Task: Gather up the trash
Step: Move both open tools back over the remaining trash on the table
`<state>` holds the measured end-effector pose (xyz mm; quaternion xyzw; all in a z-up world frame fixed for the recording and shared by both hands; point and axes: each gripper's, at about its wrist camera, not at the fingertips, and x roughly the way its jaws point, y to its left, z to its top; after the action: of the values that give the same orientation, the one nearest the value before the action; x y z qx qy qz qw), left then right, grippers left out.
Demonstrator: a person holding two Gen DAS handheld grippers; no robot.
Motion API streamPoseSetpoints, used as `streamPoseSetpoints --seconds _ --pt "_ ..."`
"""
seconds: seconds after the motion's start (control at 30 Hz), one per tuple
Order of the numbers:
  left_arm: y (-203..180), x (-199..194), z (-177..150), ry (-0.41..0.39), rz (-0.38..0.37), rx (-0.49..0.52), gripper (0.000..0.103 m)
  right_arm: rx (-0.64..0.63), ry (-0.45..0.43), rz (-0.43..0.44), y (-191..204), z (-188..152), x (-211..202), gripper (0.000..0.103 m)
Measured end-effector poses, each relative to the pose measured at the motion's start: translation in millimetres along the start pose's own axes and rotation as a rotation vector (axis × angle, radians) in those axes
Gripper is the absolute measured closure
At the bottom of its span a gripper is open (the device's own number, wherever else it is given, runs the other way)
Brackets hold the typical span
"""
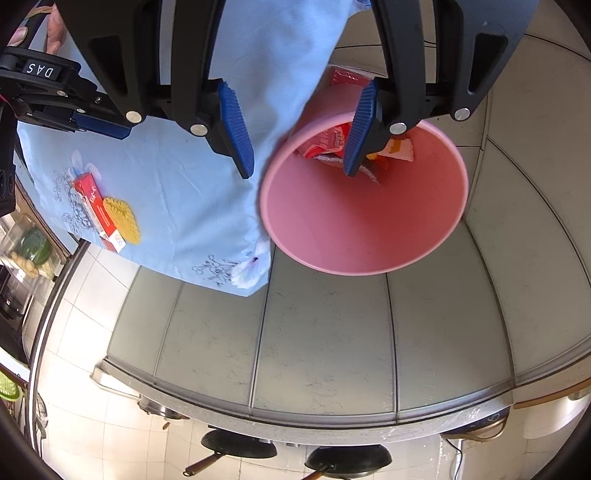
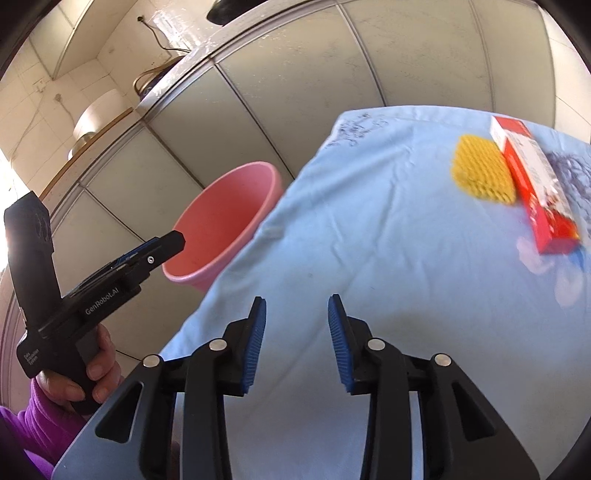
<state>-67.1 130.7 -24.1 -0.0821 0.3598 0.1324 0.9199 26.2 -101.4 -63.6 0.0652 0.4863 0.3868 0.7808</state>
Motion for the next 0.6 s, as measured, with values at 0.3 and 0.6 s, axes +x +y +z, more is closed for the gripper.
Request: streamPoseSetpoints --seconds 0.3,0.6 --pt "-17 10 -4 0.031 -0.035 0.023 0.053 0.043 -0.144 -0.186 -43 4 -52 0.067" --pt "-31 15 0 0.041 -0.058 0.046 0.053 0.117 -0.198 -0.39 -106 46 -65 0.067"
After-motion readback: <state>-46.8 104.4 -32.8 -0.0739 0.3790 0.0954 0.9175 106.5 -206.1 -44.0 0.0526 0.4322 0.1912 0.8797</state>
